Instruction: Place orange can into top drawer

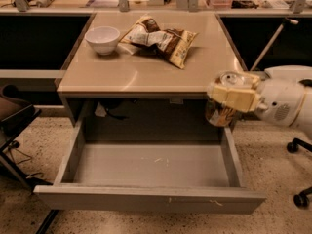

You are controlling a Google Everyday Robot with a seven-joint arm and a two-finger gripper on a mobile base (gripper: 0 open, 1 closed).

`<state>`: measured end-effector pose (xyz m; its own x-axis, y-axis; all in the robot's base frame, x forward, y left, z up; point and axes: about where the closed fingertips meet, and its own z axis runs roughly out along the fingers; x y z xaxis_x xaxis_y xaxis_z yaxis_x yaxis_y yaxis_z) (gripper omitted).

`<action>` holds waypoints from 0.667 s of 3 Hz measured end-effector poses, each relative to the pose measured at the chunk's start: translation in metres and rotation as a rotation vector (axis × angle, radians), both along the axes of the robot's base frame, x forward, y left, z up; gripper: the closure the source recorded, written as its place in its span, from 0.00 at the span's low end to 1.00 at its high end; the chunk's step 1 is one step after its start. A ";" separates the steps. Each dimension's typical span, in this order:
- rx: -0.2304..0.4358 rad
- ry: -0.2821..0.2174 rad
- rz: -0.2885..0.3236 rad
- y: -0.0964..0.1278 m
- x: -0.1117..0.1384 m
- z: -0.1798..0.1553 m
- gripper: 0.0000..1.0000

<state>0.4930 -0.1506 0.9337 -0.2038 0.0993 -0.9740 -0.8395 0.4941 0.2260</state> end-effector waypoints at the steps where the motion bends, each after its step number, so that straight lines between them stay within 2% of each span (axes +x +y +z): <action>1: 0.021 -0.026 -0.007 0.046 0.008 -0.077 1.00; 2: -0.043 -0.111 -0.038 0.083 0.030 -0.132 1.00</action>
Offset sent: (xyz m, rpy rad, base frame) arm 0.1298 0.0696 -0.2181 -0.2919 -0.2745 -0.4208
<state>0.5229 -0.0677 0.8014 -0.0917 0.0625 -0.9938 -0.8386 0.5333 0.1110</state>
